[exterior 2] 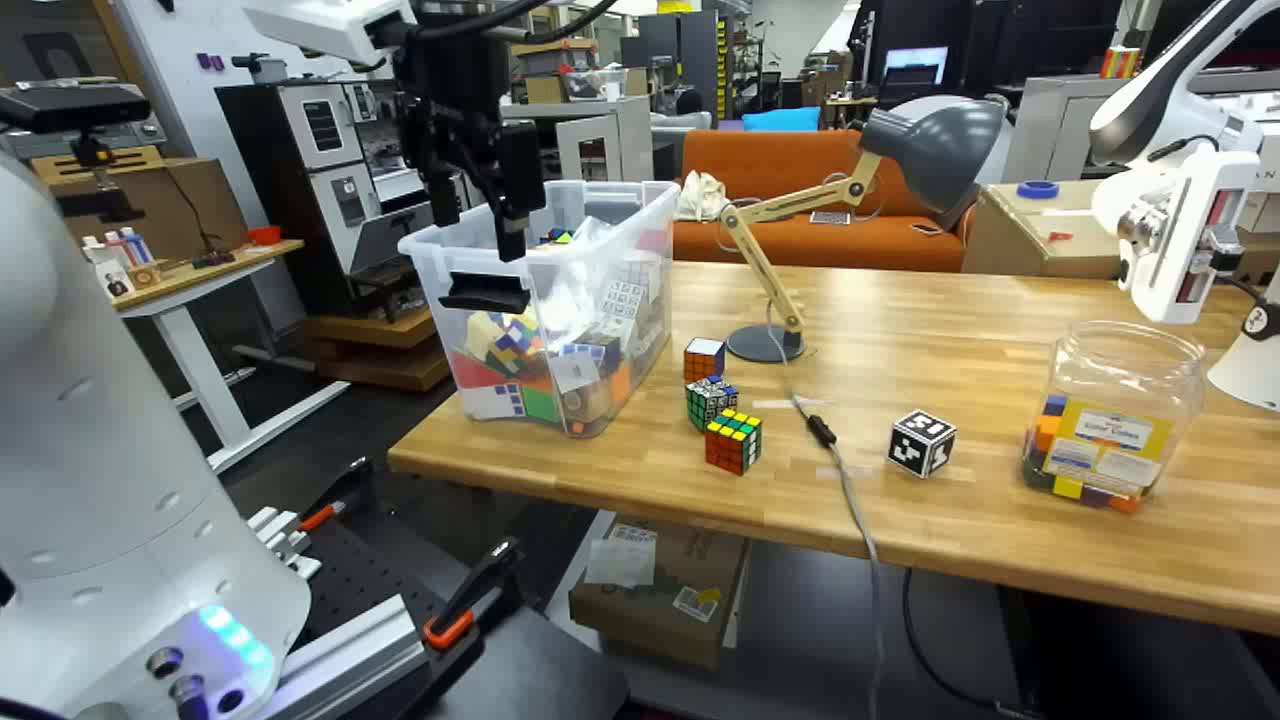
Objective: Put the rubik's cube inside the storage box
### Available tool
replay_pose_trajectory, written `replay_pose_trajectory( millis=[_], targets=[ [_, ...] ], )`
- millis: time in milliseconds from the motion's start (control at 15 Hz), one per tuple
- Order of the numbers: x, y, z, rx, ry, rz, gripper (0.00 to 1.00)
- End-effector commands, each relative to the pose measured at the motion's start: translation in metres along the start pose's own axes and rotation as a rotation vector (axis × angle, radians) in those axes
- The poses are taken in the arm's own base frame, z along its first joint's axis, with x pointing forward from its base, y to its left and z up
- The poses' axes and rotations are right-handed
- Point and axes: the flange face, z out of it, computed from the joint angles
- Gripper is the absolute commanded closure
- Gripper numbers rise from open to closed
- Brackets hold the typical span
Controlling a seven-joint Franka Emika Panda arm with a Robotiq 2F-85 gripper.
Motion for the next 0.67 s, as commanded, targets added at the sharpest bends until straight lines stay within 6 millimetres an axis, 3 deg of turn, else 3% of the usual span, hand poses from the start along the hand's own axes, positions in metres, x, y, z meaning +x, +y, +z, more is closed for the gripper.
replay_pose_trajectory(
  millis=[0,600],
  targets=[
    [0.0,0.0,-0.0003,0.0,-0.001,0.0,0.0],
    [0.0063,0.001,-0.0004,0.005,-0.013,0.0,0.0]
  ],
)
